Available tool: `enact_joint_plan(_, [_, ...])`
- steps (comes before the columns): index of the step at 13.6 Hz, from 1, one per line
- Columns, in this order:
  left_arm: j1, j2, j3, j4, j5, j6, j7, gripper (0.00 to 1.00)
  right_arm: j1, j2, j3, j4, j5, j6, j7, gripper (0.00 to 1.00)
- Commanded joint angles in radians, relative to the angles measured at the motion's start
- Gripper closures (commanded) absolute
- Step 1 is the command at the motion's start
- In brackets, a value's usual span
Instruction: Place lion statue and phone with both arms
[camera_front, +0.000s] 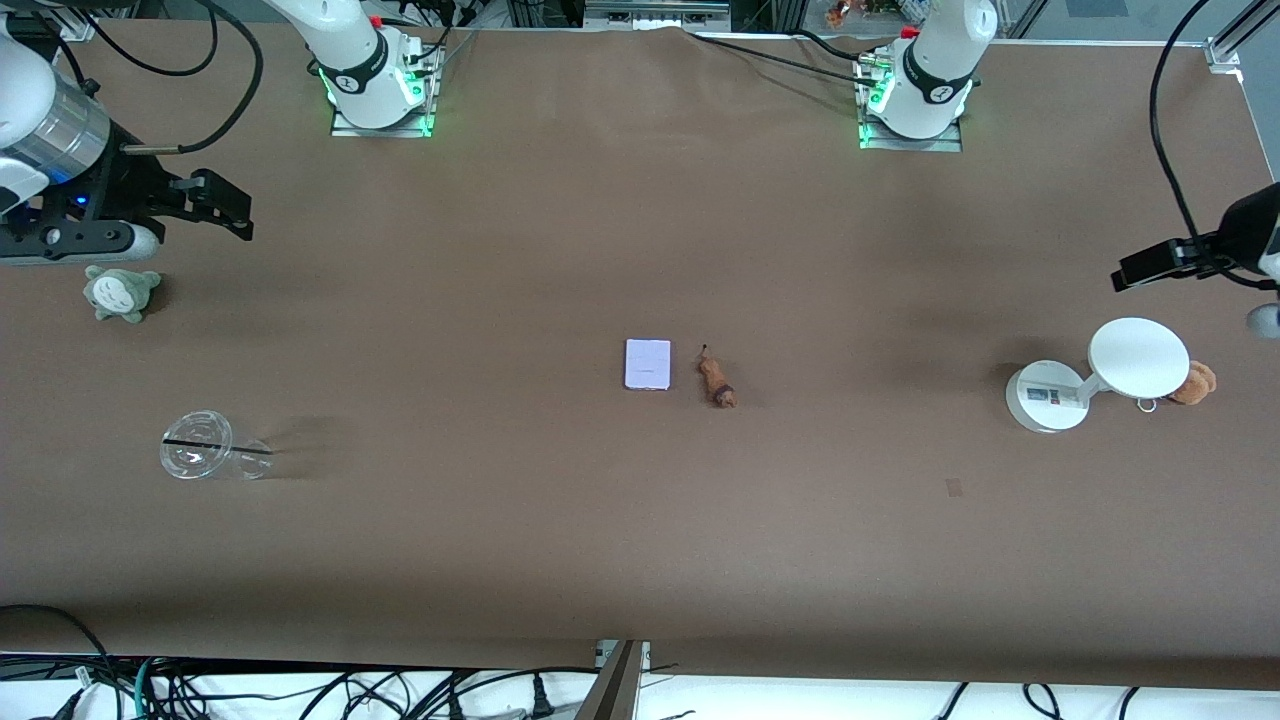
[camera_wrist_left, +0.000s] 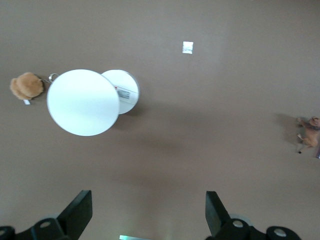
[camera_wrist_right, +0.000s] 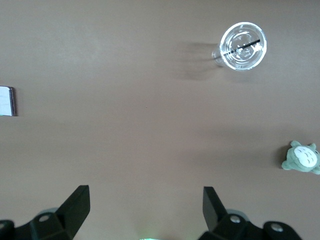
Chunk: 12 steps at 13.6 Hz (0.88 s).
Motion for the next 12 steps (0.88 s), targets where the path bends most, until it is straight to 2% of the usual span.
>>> enact_joint_plan(1, [-0.01, 0.066, -0.033, 0.045, -0.087, 0.005, -0.109, 0.0, 0.001, 0.003, 0.0, 0.018, -0.009, -0.017, -0.003, 0.0])
enact_joint_plan(3, [-0.066, 0.107, -0.056, 0.048, -0.084, 0.085, -0.23, 0.0, 0.009, 0.004, 0.0, 0.022, -0.011, -0.02, -0.003, 0.0])
enact_joint_plan(10, [-0.356, 0.305, -0.049, 0.047, -0.072, 0.391, -0.581, 0.0, 0.006, 0.003, -0.002, 0.028, -0.017, -0.01, 0.009, 0.0])
enact_joint_plan(12, [-0.444, 0.365, -0.047, 0.038, 0.0, 0.499, -0.701, 0.0, 0.003, 0.003, -0.003, 0.027, -0.015, -0.01, 0.01, 0.0])
